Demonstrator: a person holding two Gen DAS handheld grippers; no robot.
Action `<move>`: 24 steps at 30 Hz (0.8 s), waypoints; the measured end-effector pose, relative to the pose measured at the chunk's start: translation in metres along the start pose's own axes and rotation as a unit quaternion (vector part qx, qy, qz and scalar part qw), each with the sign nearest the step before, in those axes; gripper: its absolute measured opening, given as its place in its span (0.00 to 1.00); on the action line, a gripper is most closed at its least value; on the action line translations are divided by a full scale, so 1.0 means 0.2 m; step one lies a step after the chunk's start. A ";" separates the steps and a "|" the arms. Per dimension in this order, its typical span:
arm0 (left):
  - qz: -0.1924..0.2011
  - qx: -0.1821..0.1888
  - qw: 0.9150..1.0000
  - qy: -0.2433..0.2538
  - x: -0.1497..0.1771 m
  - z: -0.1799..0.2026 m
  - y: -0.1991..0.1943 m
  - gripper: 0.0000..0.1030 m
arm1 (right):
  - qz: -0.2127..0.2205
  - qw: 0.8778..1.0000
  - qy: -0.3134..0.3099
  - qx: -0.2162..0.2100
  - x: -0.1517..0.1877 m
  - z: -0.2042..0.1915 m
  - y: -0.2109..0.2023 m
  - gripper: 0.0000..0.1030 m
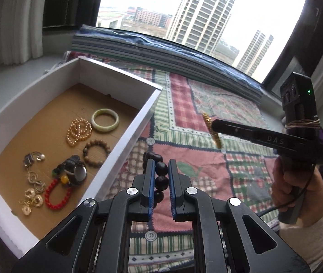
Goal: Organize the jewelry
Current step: 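Carry the black bracelet in the left gripper while the right gripper carries the bangle into the box, then open both grippers to release the bracelet and bangle in the box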
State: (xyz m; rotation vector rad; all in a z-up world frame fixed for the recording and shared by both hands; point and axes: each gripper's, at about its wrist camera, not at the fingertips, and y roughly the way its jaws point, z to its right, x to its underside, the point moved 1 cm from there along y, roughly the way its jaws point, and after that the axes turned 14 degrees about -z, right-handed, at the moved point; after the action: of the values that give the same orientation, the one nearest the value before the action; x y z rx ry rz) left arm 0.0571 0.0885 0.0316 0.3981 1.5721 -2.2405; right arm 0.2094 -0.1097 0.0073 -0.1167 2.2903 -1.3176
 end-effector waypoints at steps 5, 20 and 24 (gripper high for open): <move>0.036 -0.033 0.998 -0.039 -0.02 -0.29 -0.28 0.09 | 0.007 0.996 -0.077 -0.041 -0.16 -0.44 0.09 0.04; 0.003 -0.205 0.975 -0.089 -0.03 -0.78 0.10 0.77 | -0.116 0.982 -0.130 0.077 -0.39 -0.75 0.93 0.21; 0.059 -0.276 0.955 -0.095 0.00 -0.73 -0.01 0.99 | -0.067 0.982 -0.136 0.110 -0.34 -0.81 0.74 0.67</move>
State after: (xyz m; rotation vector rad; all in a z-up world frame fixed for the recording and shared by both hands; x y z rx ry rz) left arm 0.0578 0.2265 -0.0160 0.1063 1.9128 -1.6004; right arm 0.2202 0.1176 -0.0242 -0.3580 1.9259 -1.5110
